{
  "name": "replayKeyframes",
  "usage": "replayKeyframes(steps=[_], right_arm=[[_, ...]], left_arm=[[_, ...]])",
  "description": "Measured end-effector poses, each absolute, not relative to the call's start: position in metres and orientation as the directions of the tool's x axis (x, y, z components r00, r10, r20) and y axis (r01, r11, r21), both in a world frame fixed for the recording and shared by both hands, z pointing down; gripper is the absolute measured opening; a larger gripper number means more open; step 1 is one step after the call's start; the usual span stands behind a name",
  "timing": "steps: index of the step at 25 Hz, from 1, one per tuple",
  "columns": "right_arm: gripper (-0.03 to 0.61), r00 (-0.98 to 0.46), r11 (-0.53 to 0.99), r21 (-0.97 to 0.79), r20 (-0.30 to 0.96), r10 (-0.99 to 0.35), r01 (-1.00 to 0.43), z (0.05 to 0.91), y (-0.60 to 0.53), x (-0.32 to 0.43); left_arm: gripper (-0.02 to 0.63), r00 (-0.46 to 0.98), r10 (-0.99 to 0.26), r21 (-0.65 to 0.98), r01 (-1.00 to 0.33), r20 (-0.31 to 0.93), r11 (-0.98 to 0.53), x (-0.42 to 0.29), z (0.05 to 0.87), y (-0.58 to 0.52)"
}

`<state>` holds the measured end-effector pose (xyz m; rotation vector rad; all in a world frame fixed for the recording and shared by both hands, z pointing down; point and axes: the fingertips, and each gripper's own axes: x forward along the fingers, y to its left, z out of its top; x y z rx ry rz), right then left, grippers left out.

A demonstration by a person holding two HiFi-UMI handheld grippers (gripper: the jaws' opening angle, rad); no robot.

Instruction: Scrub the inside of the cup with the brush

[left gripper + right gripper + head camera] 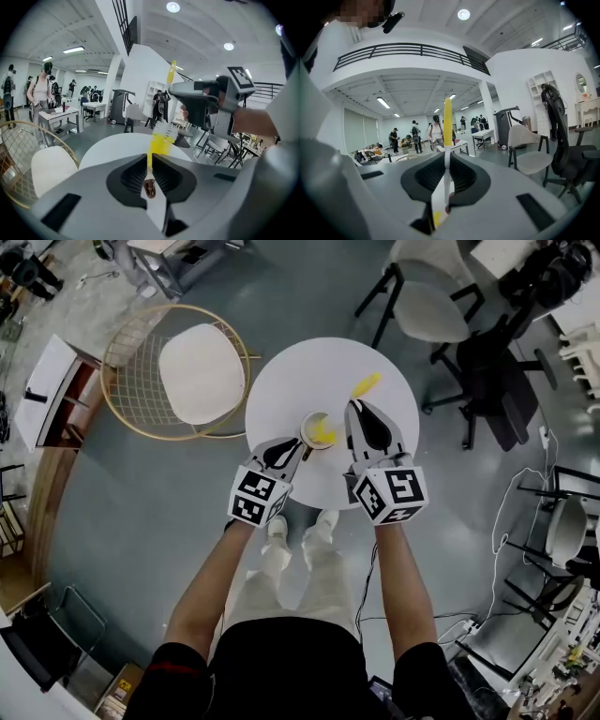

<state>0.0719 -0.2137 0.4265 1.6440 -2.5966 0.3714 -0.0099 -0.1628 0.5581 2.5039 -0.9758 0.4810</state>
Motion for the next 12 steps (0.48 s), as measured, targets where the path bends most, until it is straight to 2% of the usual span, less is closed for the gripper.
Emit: replayKeyframes(steps=[12], right_arm=[[0.046, -0.418, 0.397, -0.147, 0.157, -0.895, -0.906, 0.386, -0.185, 0.070]], left_arm=[[0.017, 0.732, -0.558, 0.225, -0.663, 0.391, -0.714, -0.015, 0.492, -0.151]])
